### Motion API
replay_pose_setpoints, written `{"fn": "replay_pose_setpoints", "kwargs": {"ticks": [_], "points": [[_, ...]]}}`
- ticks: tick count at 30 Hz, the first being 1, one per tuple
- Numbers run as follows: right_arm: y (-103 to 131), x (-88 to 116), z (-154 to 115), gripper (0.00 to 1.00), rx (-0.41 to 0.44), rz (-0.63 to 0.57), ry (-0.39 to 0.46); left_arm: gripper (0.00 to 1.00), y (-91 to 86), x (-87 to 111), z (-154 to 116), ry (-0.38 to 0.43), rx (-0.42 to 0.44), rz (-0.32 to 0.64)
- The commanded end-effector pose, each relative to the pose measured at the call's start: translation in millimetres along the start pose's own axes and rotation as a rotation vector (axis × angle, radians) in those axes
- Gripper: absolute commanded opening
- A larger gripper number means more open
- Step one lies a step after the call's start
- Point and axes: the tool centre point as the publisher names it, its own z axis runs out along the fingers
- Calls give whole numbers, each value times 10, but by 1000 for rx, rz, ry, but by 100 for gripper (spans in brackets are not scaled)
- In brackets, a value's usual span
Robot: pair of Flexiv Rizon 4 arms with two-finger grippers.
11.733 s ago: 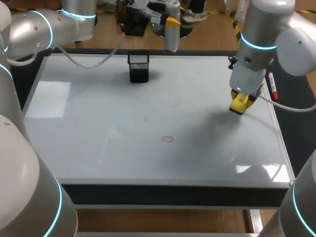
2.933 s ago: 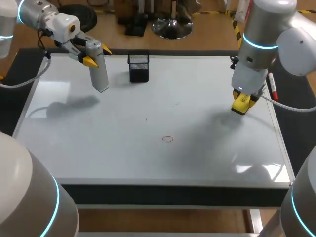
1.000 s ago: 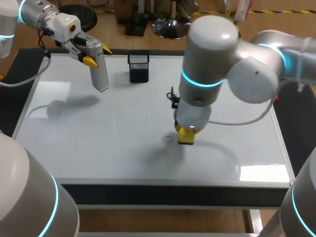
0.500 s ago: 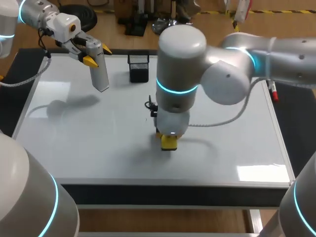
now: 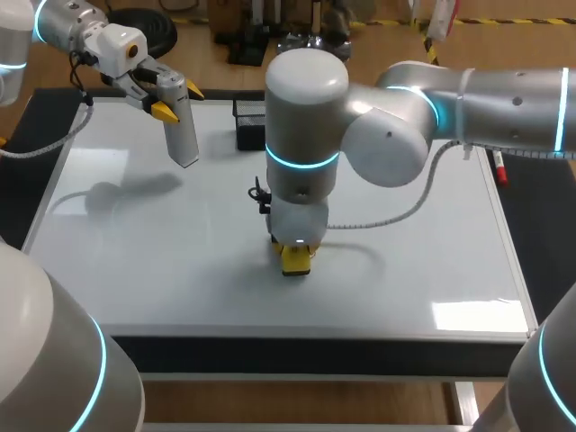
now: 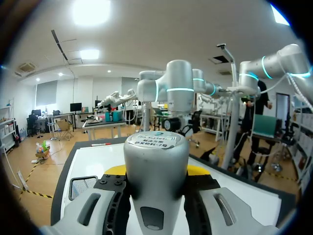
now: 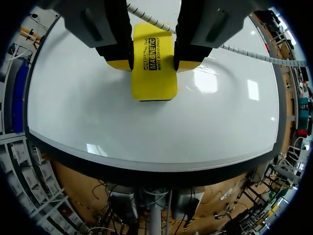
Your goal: Pick up the inspection probe, press it on each red-marked spot on the whiteboard one by one, put down the probe, pick up the eraser, and wipe off all the red marks.
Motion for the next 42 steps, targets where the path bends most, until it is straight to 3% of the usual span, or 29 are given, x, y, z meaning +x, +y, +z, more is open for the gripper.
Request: {"fn": "replay_pose_setpoints", "kwargs": {"ticks": [1, 10, 29, 42], "points": [[-47, 6, 47, 0, -8, -1, 3, 0, -7, -4, -6, 3, -1, 1], [-58, 94, 126, 0, -17, 24, 7, 0, -7, -4, -6, 3, -1, 1], [-33, 680, 115, 0, 3, 165, 19, 0, -7, -4, -6, 3, -1, 1], [-74, 760, -66, 0, 28, 173, 11, 0, -7, -4, -6, 3, -1, 1]]}}
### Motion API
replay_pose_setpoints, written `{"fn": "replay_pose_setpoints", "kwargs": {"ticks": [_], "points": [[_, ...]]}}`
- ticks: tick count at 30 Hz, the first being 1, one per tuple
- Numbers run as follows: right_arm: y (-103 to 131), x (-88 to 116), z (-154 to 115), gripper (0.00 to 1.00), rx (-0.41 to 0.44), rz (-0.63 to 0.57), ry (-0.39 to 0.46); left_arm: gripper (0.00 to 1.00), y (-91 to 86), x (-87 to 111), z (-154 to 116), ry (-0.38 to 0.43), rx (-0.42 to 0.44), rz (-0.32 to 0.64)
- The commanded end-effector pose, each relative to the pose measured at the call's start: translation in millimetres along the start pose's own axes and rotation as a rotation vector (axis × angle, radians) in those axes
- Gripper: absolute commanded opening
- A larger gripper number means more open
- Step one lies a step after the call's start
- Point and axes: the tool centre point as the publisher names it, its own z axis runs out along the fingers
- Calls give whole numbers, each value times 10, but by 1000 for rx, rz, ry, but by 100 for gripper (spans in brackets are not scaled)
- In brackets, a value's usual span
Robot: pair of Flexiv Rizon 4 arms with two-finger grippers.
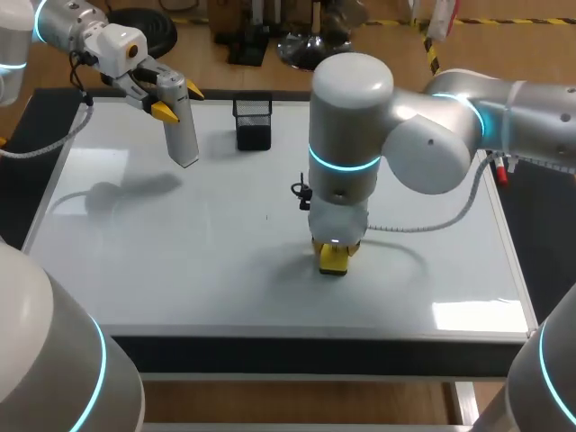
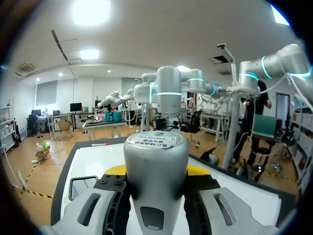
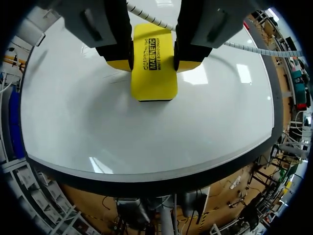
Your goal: Pick up the inspection probe, press it on each red-marked spot on the whiteboard one by one, put down the probe, pick up the eraser, and wipe off all the red marks.
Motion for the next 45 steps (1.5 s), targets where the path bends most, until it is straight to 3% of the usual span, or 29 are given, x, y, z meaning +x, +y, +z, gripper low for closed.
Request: {"fn": "replay_pose_setpoints", "kwargs": {"ticks": [1, 7, 13, 43, 45], "points": [[-14, 51, -158, 0, 12, -13, -15, 0, -7, -4, -6, 3, -1, 1], [-144, 35, -414, 0, 22, -47, -59, 0, -7, -4, -6, 3, -1, 1], [-280, 21, -539, 0, 36, -81, -42, 0, -7, -4, -6, 3, -1, 1], [-336, 49, -578, 0, 41, -96, -25, 0, -7, -4, -6, 3, -1, 1], [-449, 42, -576, 0, 46, -108, -20, 0, -7, -4, -6, 3, -1, 1]]}}
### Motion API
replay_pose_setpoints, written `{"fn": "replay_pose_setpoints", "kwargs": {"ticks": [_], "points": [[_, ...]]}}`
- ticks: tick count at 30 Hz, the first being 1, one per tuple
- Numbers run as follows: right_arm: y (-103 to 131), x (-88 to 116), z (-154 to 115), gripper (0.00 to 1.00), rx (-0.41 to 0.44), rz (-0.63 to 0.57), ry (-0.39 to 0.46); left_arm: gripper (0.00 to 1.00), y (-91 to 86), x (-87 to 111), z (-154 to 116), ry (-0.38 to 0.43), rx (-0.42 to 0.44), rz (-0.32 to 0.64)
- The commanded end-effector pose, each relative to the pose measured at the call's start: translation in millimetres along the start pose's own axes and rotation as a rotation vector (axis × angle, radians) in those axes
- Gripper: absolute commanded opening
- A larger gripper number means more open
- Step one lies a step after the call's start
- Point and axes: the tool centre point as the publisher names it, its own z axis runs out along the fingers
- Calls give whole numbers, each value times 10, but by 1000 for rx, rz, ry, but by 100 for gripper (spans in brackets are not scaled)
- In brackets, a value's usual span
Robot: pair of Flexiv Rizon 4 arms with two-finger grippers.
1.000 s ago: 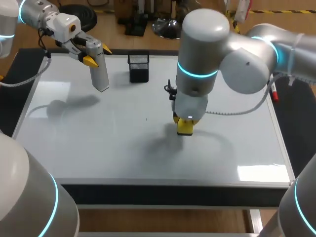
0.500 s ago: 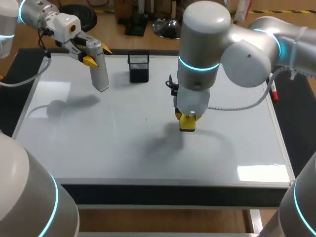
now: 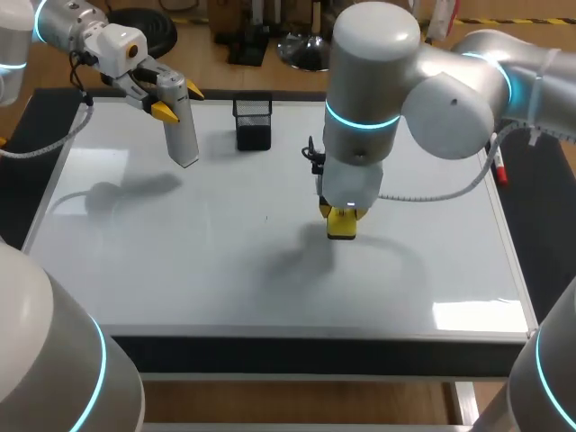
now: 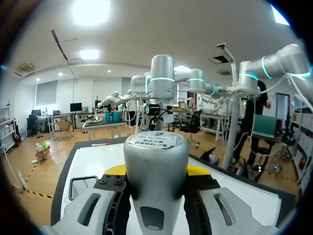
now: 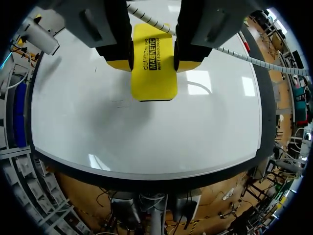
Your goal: Pick up the inspection probe, press it on each red-marked spot on the whiteboard one by one, put down the probe, pick up the eraser, and wipe off all the red marks.
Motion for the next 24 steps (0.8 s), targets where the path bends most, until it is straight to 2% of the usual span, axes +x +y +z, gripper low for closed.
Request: {"fn": "replay_pose_setpoints", "kwargs": {"ticks": [1, 13, 24], "points": [[-167, 14, 3, 0, 5, -11, 0, 0, -7, -4, -6, 3, -1, 1], [-873, 21, 18, 0, 16, -51, -5, 0, -7, -4, -6, 3, -1, 1], [-1327, -19, 30, 0, -2, -97, 6, 0, -7, -4, -6, 3, -1, 1]]}}
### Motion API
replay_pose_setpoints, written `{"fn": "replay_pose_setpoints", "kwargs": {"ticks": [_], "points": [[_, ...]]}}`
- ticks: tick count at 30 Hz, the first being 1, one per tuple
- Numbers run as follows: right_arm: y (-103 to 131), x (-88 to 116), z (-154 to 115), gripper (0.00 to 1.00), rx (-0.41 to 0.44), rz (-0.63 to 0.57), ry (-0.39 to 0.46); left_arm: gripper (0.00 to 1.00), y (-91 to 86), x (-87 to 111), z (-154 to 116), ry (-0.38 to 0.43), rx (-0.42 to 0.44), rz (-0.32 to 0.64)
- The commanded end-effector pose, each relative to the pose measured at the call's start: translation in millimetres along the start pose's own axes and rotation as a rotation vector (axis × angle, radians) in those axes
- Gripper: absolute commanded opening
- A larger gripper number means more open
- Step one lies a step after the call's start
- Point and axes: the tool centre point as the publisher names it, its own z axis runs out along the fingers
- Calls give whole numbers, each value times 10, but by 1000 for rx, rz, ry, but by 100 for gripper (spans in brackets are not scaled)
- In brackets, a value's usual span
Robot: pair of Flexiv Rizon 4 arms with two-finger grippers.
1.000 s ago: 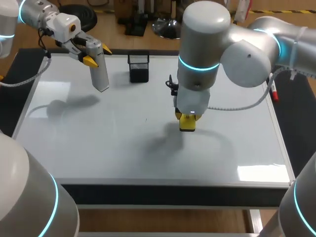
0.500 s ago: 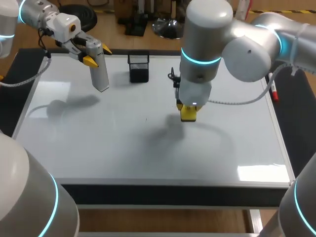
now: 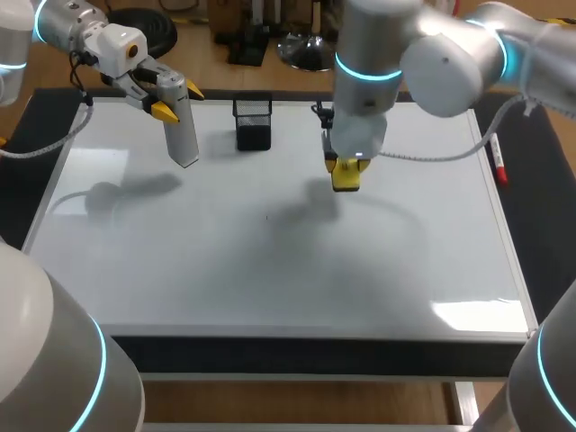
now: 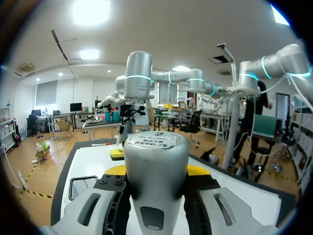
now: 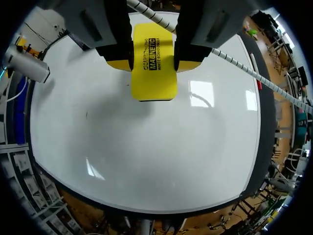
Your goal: Pick up the inspection probe, press it on each red-marked spot on the whiteboard one by one, put down the probe, pick up the eraser, and wipe off all the red marks.
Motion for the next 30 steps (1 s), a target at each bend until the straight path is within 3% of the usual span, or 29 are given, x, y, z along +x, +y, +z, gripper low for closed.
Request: {"fn": "replay_pose_setpoints", "kwargs": {"ticks": [1, 12, 30], "points": [[-196, -51, 17, 0, -32, -8, 15, 0, -7, -4, -6, 3, -1, 1], [-655, -137, 158, 0, -59, -24, 48, 0, -7, -4, -6, 3, -1, 1], [-1197, -377, 383, 0, -89, -21, 45, 0, -7, -4, -6, 3, -1, 1]]}}
